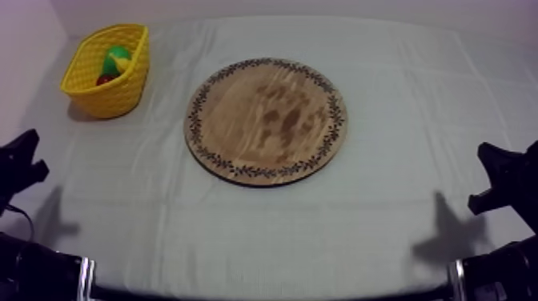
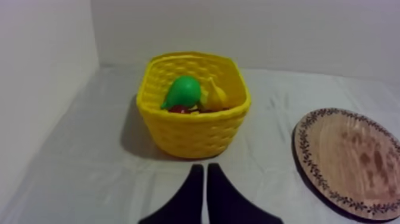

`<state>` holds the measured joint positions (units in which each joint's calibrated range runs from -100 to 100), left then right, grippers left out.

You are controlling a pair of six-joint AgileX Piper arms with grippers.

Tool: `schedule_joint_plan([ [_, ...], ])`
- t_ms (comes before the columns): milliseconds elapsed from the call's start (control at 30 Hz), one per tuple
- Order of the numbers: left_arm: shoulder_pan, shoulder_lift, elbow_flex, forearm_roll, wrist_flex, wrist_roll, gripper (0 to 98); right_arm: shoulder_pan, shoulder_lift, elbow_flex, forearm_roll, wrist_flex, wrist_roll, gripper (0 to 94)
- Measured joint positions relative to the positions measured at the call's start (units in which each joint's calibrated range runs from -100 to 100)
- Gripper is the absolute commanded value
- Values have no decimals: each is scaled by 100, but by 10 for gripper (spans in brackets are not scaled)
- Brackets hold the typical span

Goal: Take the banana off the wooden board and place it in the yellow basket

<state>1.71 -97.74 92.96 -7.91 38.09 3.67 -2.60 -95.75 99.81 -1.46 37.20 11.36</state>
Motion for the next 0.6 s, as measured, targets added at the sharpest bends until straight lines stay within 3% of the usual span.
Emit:
schedule_joint_plan([
  [233, -100, -194, 566, 312, -218, -320, 0, 0, 0, 0, 0, 0, 0, 3],
  [600, -184, -195, 621, 372, -334, -442, 0, 0, 0, 0, 0, 0, 0, 3],
])
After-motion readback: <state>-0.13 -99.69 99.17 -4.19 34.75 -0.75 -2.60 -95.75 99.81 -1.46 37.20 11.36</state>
